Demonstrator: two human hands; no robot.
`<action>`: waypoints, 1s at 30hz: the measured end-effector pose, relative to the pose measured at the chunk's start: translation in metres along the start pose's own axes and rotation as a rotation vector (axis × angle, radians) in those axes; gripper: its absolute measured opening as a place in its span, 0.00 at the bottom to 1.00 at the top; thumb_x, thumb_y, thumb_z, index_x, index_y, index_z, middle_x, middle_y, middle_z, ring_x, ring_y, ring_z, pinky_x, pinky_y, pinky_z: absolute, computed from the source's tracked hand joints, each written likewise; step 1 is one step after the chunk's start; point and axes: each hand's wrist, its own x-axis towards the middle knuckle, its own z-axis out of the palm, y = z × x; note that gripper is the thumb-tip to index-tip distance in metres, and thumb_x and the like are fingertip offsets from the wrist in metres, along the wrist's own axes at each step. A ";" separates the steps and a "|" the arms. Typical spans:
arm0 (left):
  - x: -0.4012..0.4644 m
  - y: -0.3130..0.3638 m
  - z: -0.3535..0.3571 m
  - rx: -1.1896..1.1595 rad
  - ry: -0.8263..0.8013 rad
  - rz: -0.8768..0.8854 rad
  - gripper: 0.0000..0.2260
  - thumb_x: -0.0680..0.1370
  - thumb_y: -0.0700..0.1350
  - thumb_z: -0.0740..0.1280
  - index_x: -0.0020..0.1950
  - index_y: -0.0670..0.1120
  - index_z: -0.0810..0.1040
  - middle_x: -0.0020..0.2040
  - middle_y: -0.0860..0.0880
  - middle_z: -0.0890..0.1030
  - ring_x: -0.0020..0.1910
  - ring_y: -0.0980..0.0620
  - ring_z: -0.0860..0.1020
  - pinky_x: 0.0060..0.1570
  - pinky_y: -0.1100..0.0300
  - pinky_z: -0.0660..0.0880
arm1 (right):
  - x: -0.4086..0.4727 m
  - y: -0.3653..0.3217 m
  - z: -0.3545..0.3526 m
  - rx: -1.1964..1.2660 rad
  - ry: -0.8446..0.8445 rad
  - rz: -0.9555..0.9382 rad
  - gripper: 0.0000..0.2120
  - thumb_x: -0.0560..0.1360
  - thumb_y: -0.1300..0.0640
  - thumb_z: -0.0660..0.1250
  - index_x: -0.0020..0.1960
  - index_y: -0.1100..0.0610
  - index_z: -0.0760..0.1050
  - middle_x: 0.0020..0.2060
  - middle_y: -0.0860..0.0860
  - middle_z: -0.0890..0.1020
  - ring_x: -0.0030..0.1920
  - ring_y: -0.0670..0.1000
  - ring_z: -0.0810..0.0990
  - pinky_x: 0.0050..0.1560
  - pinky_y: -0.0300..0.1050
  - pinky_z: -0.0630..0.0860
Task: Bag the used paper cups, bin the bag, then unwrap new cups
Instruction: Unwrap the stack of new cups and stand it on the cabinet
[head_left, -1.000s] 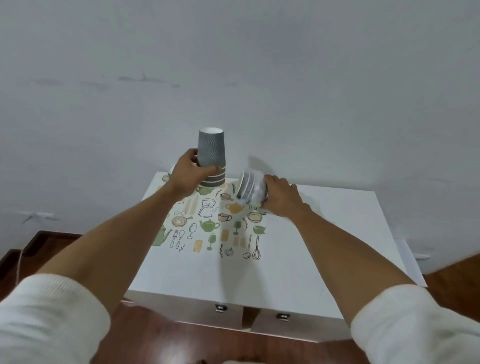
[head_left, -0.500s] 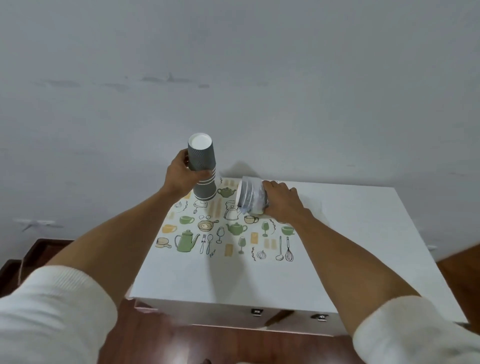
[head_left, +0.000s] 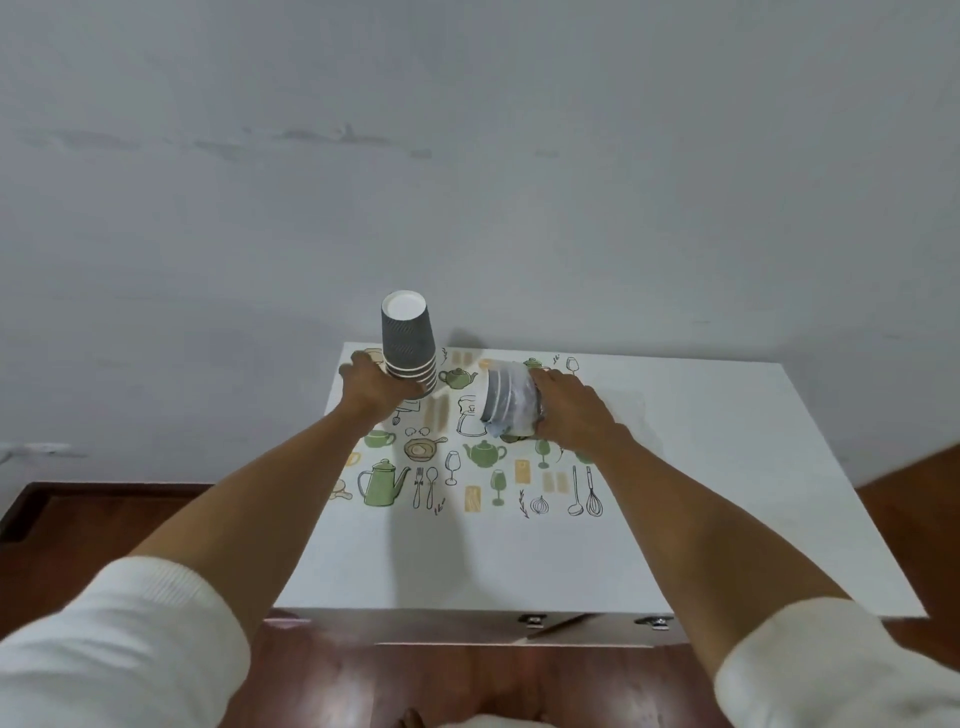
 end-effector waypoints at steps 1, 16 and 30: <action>-0.004 -0.004 0.003 0.008 -0.025 -0.134 0.41 0.67 0.43 0.85 0.72 0.38 0.66 0.63 0.39 0.74 0.54 0.40 0.81 0.45 0.51 0.83 | 0.000 0.001 0.000 0.029 -0.020 0.006 0.40 0.65 0.51 0.77 0.73 0.52 0.65 0.61 0.53 0.77 0.62 0.59 0.76 0.57 0.54 0.77; -0.052 0.016 0.046 0.341 -0.392 0.418 0.53 0.67 0.40 0.84 0.85 0.47 0.56 0.82 0.46 0.65 0.80 0.44 0.64 0.76 0.51 0.66 | -0.009 0.019 -0.014 -0.068 -0.075 0.079 0.18 0.75 0.68 0.60 0.61 0.55 0.76 0.54 0.57 0.81 0.53 0.60 0.81 0.45 0.46 0.73; -0.073 0.022 0.053 0.658 -0.244 0.576 0.41 0.65 0.55 0.83 0.74 0.47 0.74 0.66 0.49 0.75 0.64 0.47 0.74 0.61 0.52 0.74 | -0.018 0.034 -0.023 -0.368 -0.089 -0.064 0.27 0.74 0.54 0.64 0.73 0.45 0.67 0.58 0.51 0.77 0.60 0.57 0.75 0.60 0.55 0.62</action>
